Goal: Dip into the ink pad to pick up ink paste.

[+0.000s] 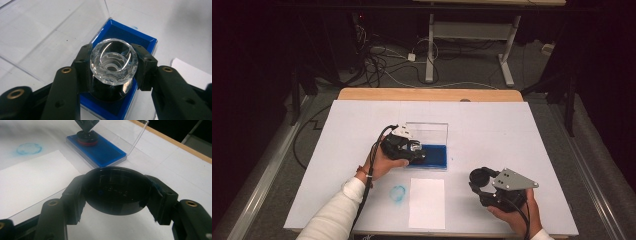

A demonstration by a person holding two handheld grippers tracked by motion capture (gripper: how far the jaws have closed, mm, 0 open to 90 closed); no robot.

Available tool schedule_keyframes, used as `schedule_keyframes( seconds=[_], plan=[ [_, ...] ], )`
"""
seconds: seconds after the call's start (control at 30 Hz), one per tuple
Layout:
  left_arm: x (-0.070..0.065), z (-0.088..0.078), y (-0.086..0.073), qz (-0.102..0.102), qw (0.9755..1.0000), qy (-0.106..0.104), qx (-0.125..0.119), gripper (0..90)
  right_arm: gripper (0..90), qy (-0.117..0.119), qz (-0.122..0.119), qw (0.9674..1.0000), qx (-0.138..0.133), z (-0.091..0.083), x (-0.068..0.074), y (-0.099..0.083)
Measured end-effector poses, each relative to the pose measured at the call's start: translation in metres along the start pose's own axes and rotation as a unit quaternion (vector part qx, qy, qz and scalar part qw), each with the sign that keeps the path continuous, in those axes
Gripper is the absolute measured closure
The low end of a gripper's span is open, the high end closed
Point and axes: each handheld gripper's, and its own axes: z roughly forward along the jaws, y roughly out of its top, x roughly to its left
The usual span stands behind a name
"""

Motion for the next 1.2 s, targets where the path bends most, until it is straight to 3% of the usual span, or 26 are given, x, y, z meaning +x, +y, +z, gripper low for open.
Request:
schedule_keyframes(
  seconds=[0.1,0.17,0.3,0.47,0.7,0.83,1.2],
  plan=[
    [0.001,0.002,0.002,-0.004,1.0000,-0.002,0.002,54.3,38.4,-0.002,0.000,1.0000,0.000,0.000,0.001,0.001],
    [0.004,0.002,0.002,-0.020,0.9998,-0.006,0.001,54.3,38.4,-0.002,0.000,1.0000,0.000,0.000,0.000,0.000],
    [0.001,0.004,0.005,-0.017,0.9998,0.002,0.008,54.3,38.4,-0.002,0.000,1.0000,0.001,0.000,0.000,0.000],
    [0.004,0.004,0.002,-0.026,0.9996,-0.005,0.001,54.3,38.3,-0.004,0.000,1.0000,0.001,0.000,0.001,0.000],
    [0.000,0.005,-0.003,-0.022,0.9996,0.003,-0.016,54.4,38.3,0.001,-0.001,1.0000,0.000,0.001,0.001,-0.001],
    [-0.004,0.006,-0.003,-0.016,0.9996,0.014,-0.017,54.4,38.3,0.002,0.000,1.0000,0.001,0.001,0.001,-0.001],
    [-0.005,0.006,-0.007,-0.017,0.9994,0.019,-0.025,54.3,38.2,-0.001,0.003,1.0000,0.000,0.001,0.000,-0.001]
  ],
)
